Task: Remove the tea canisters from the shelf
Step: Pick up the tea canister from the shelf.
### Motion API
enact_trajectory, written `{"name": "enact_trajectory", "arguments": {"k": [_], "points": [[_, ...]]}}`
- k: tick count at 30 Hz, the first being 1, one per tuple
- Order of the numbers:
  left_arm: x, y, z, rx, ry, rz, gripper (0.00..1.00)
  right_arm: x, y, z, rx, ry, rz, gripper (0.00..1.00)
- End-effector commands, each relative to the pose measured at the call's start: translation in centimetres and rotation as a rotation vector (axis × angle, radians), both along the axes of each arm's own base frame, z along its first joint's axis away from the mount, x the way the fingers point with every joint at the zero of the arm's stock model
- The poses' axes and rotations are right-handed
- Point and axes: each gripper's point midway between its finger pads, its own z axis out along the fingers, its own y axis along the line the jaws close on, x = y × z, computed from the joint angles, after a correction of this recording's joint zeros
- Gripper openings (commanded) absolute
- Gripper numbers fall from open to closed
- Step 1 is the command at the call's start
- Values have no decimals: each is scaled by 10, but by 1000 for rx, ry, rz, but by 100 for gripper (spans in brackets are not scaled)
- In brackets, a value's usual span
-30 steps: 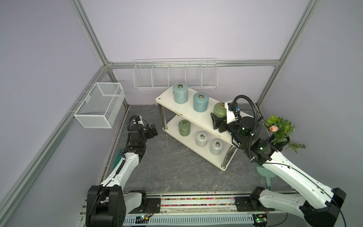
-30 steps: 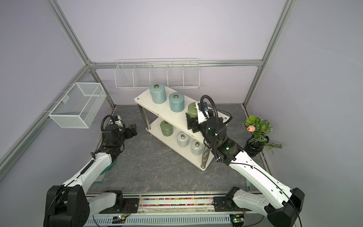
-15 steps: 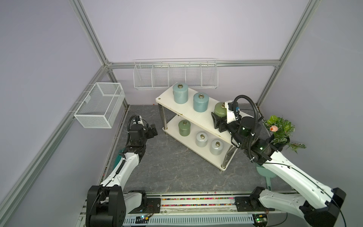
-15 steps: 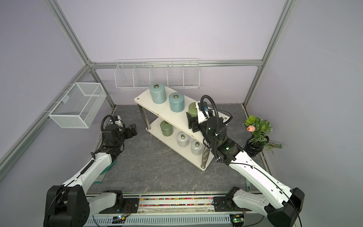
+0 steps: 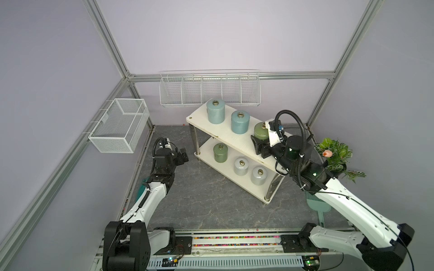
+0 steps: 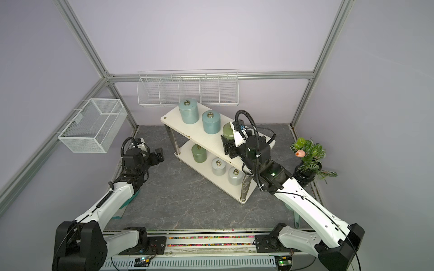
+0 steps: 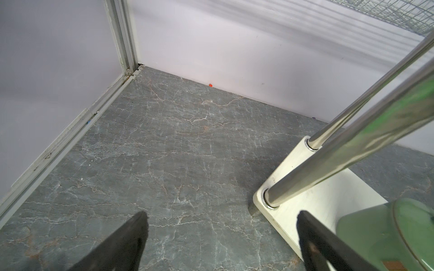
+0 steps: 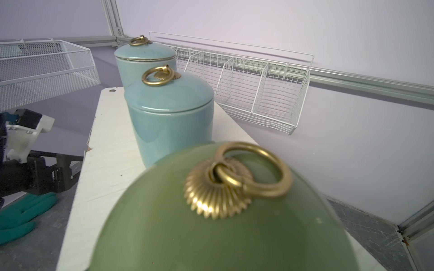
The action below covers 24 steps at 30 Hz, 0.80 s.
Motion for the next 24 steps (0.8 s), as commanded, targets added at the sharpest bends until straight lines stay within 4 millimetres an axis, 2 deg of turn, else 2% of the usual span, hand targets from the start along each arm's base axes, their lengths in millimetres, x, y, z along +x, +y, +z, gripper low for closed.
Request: {"name": "enact_trajectory", "arguments": {"k": [1,10,24], "points": [[6,-1,14,5,-28,3,100,-17,6,19,3,-32,86,50],[7,-2,13,6,-23,4,100,-29,28,31,24,-54,208,49],[9,-3,16,3,-25,2,100,-37,60,62,115,-129,344,49]]}}
